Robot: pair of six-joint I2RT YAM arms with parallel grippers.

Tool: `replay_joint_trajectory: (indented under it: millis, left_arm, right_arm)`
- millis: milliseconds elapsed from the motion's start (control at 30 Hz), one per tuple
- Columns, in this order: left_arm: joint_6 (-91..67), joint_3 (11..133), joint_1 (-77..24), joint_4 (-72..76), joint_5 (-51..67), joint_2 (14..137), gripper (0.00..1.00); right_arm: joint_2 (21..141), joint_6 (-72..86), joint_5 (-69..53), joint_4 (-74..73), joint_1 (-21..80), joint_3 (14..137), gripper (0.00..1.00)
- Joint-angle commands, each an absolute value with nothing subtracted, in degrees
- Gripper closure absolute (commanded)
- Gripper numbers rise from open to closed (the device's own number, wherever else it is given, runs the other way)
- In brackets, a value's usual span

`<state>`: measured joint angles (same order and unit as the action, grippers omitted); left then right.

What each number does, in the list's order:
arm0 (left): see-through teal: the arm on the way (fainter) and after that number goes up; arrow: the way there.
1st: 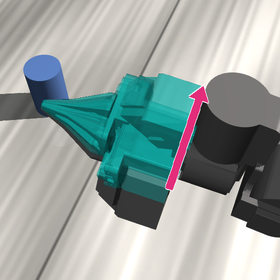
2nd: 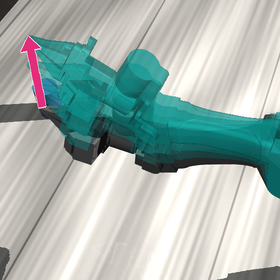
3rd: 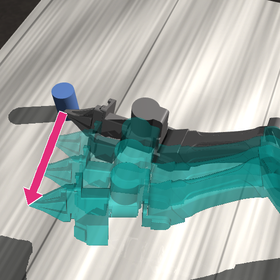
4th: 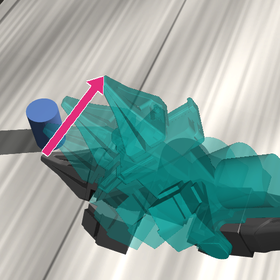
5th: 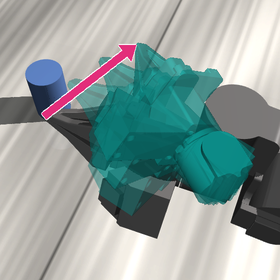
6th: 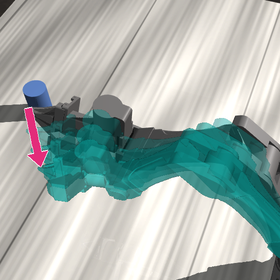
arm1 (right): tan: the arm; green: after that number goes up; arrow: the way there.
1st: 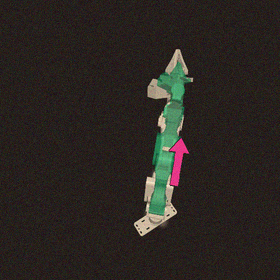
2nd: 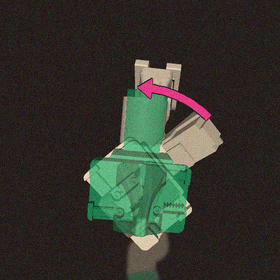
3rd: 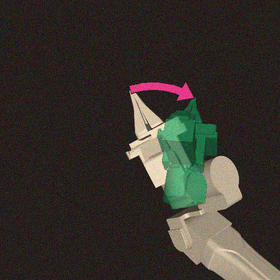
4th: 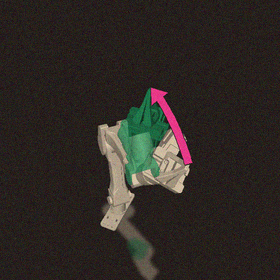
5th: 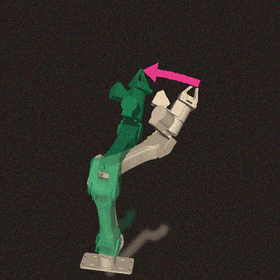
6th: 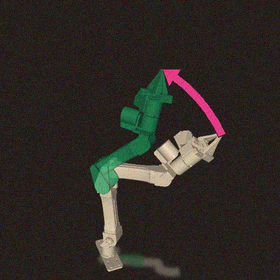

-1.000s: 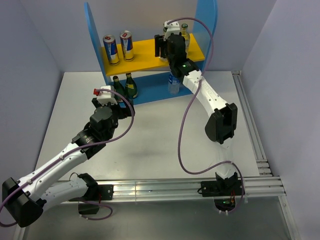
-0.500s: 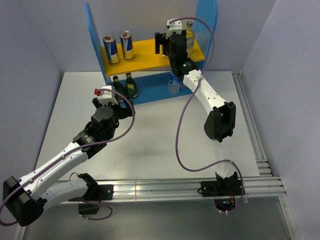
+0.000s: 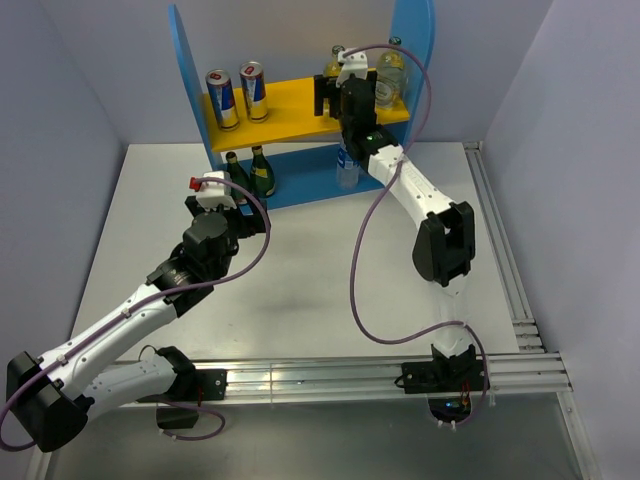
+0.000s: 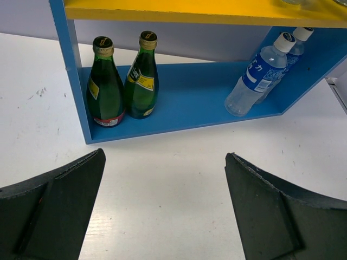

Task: Place and organize the beverage onto the shelf

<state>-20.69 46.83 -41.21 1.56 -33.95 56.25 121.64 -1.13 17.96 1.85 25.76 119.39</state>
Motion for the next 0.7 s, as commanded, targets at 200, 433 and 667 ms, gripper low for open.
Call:
replay_joint_trajectory:
  millis: [200,433,667]
  left_arm:
    - [-20.9,46.9,-41.4,3.0,-34.1,55.1,0.01]
    - [-21.3,47.1,-41.5,2.5,-33.8,54.5,0.01]
    - [-21.4,47.2,-41.5,2.2,-34.9,55.2,0.01]
  right_arm:
    - [109.7,-0.1,23.0,10.5,27.7,104.5,0.00]
    - [104.3,3.3,26.0,12.8,28.2,94.2,0.00]
    - [91.2,10.7,32.9,14.3,31.0,73.0,0.00]
